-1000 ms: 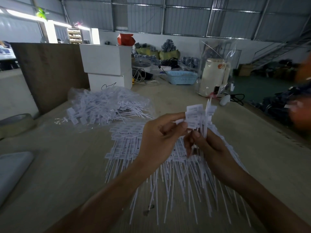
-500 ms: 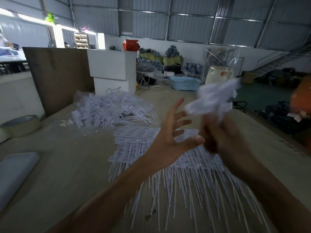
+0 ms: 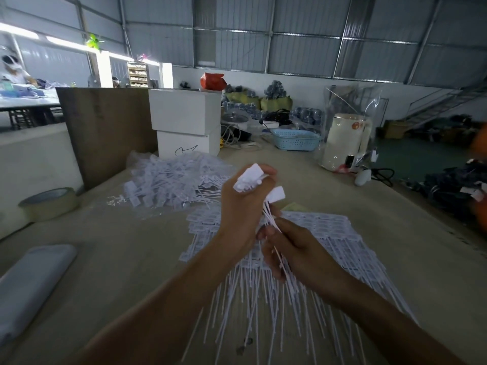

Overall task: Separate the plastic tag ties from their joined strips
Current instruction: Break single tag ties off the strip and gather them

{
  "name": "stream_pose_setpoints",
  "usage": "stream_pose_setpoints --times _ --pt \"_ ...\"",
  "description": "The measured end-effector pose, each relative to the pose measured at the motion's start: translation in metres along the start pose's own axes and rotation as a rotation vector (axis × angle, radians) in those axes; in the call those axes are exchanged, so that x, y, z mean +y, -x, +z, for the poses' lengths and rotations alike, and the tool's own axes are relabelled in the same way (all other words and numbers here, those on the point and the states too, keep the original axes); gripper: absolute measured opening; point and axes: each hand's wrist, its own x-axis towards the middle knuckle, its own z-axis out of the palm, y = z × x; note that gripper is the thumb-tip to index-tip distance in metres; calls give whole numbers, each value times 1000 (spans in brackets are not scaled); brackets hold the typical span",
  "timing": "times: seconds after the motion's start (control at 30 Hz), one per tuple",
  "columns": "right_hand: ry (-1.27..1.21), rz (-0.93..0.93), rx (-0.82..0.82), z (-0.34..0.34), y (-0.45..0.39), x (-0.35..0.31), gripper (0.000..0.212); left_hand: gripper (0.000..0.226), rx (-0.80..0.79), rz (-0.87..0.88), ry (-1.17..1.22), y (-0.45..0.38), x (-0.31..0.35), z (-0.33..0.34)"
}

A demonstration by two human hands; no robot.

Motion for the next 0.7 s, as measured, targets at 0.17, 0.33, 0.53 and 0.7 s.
stream_pose_setpoints --times 0.17,0.33,0.53,0.7 --pt "-148 129 -53 3 5 10 34 7 108 -16 156 -14 4 -13" --pt "-200 192 -63 7 2 5 41 10 45 -150 160 -13 -3 -28" --pt "-215 225 -125 20 5 6 37 6 -210 -184 -65 -18 -12 -37" --pt "-217 217 -14 7 -2 7 38 61 -430 -221 -190 -43 -12 -78"
